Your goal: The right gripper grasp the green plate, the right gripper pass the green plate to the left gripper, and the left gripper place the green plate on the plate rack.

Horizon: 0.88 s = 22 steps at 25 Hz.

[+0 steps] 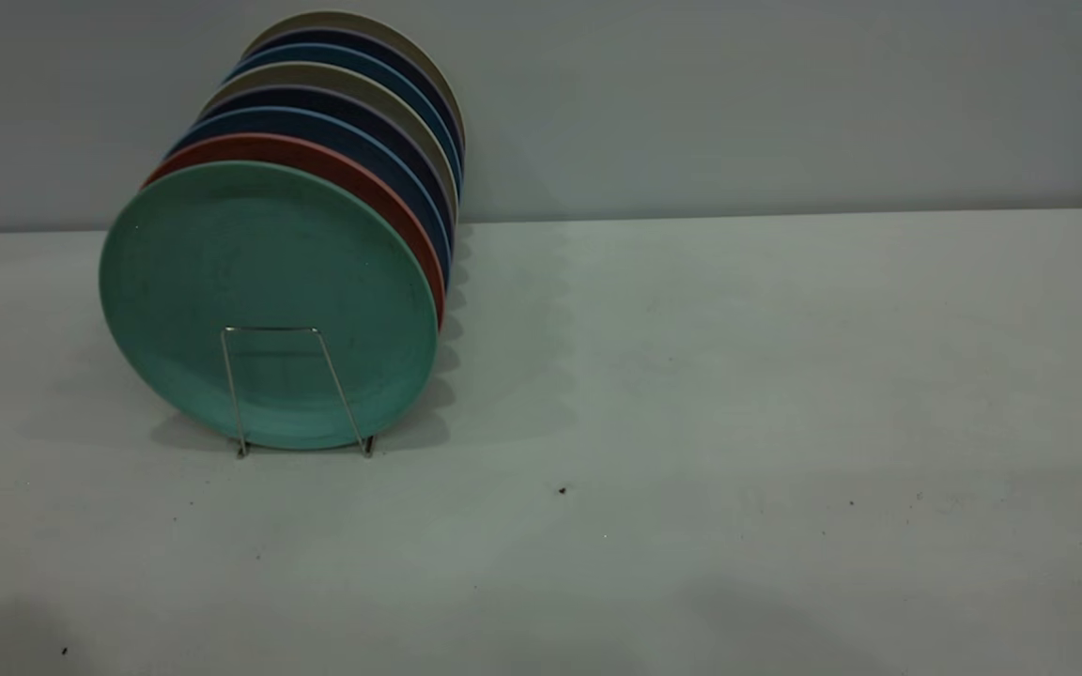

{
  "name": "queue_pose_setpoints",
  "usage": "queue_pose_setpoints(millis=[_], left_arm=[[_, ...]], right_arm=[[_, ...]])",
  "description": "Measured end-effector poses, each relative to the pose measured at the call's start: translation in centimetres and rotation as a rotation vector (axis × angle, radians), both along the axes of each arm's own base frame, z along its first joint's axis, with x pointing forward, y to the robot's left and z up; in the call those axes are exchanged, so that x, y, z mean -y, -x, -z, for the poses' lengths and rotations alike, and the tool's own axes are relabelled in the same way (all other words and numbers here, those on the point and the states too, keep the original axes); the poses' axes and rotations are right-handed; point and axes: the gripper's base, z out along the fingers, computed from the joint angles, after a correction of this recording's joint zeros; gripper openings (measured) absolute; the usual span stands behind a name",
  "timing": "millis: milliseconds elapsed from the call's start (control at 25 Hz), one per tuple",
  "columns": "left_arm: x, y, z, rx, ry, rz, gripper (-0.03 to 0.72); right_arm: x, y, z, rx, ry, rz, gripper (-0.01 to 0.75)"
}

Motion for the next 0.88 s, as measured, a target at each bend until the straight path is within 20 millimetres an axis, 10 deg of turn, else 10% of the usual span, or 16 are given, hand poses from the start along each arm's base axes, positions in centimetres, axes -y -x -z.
queue_pose_setpoints(millis=[320, 880], left_arm=[[-0.6, 6.7, 5.0, -0.086, 0.06, -0.159, 0.495], [-2.6, 14.5, 11.3, 0.086, 0.02, -0.355, 0.495]], right_arm=[[0.4, 3.9, -0.4, 0.274, -0.023, -0.02, 0.357], [0.4, 4.1, -0.3, 0.282, -0.023, -0.02, 0.357]])
